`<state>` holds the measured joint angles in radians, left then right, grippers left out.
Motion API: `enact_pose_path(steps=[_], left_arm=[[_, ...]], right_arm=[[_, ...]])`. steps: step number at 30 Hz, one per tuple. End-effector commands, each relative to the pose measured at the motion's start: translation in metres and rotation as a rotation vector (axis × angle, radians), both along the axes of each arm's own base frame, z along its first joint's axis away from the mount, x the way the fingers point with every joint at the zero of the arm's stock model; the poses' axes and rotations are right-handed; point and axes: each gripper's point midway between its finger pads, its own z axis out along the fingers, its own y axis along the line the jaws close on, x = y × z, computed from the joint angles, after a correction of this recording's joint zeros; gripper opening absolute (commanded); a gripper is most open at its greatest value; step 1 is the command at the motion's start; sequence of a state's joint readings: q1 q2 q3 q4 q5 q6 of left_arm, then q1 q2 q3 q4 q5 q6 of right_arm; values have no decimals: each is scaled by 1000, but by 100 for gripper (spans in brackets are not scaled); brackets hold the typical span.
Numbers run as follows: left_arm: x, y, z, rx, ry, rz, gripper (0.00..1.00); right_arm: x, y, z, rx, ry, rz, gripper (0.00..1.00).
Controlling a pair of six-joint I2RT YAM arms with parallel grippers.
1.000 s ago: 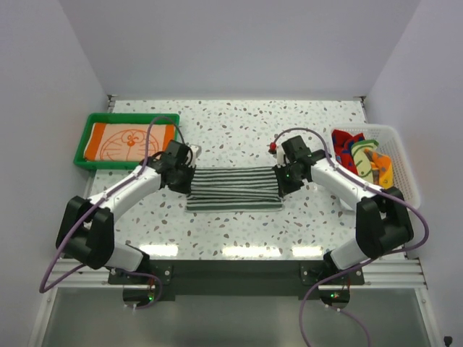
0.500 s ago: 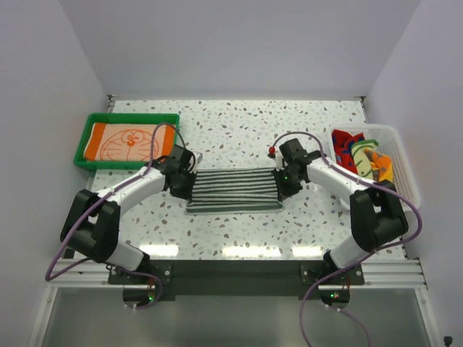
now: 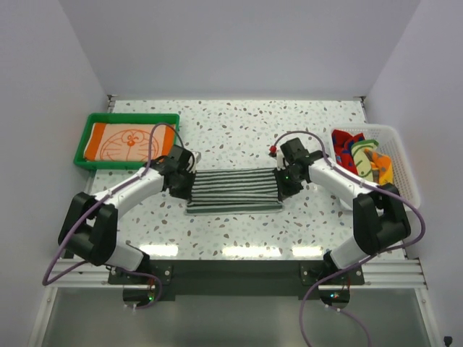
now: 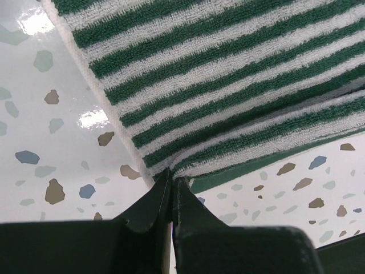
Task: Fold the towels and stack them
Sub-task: Fold the towel
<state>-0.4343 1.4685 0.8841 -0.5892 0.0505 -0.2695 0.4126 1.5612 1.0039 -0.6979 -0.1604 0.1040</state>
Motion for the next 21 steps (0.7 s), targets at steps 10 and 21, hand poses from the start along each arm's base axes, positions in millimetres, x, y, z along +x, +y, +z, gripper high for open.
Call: enact_pose_path(steps=[10, 21], left_arm=[[6, 8, 36, 9, -83, 51, 0], [-9, 3, -1, -11, 25, 63, 5]], right_arm=[[-4, -2, 33, 30, -75, -37, 0], [-11, -2, -8, -2, 15, -60, 0]])
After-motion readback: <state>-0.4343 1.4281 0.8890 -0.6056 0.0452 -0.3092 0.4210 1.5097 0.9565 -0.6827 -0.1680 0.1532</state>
